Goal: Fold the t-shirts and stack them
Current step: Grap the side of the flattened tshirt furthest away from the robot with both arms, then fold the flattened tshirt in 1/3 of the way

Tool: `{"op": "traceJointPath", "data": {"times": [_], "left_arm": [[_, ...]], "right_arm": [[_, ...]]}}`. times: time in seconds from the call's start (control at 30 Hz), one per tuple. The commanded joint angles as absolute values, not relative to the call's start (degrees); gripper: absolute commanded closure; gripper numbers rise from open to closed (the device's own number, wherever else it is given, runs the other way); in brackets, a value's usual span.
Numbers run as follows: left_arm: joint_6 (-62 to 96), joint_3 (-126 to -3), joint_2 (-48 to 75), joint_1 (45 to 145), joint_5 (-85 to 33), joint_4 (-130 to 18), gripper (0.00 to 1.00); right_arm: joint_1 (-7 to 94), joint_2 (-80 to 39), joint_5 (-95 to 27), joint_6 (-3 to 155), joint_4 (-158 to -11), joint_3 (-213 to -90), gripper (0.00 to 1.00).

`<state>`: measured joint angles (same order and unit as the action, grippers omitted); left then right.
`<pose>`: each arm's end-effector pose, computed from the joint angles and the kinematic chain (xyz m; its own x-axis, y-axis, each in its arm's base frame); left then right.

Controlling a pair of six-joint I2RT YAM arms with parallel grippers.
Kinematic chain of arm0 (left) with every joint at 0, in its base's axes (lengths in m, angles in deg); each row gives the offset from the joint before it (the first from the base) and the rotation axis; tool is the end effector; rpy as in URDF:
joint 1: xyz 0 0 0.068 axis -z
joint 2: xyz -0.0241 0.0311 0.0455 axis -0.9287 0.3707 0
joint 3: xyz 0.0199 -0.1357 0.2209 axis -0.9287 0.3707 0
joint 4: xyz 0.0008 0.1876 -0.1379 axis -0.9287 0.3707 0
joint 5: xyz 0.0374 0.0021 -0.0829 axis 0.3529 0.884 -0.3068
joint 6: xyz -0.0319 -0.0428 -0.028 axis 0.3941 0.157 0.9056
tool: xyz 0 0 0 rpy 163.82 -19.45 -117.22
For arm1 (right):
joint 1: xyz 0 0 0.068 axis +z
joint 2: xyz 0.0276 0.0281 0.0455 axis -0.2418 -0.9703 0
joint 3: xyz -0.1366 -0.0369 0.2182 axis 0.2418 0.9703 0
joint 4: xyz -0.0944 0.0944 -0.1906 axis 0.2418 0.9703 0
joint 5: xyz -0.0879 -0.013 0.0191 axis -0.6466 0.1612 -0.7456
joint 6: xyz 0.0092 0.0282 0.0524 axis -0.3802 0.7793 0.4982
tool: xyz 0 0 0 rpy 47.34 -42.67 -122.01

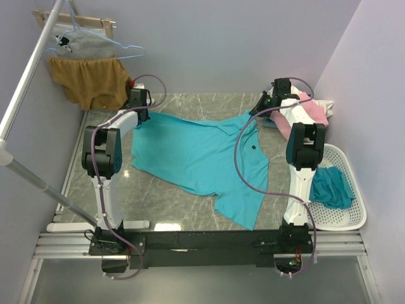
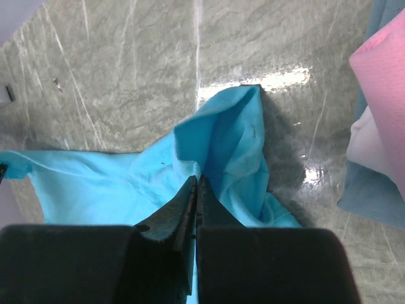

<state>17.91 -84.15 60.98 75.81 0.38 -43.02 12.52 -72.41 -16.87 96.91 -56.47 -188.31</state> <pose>0.4551 -0.0463 0.1889 -0.6202 -0.1249 -0.7745 -0.2476 0.9679 0.0423 0.4869 0.0061 0.1907 -0.7881 0.4415 -0.4288 0.1315 0.8014 0.5835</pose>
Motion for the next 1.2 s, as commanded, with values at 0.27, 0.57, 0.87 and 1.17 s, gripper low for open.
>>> {"op": "traceJointPath", "data": {"times": [0.27,0.57,0.87,1.17], "left_arm": [[15.26,-82.22,53.91,73.25,10.02,-43.95,0.99],[11.22,-90.02,57.33,70.09,8.43,-42.03,0.99],[11.04,-90.84,59.71,70.0,4.31,-40.97,0.99],[14.11,-82.67,54.26,70.87,4.22,-39.57,0.99]], "right_arm": [[12.59,-59.51,-15.25,95.99,-60.28,-188.49,1.0],[12.59,-70.92,-12.62,97.4,-54.83,-205.71,1.0],[12.85,-73.49,-9.45,99.33,-55.89,-205.29,1.0],[13.47,-59.88,-11.47,97.49,-59.92,-183.24,1.0]]}}
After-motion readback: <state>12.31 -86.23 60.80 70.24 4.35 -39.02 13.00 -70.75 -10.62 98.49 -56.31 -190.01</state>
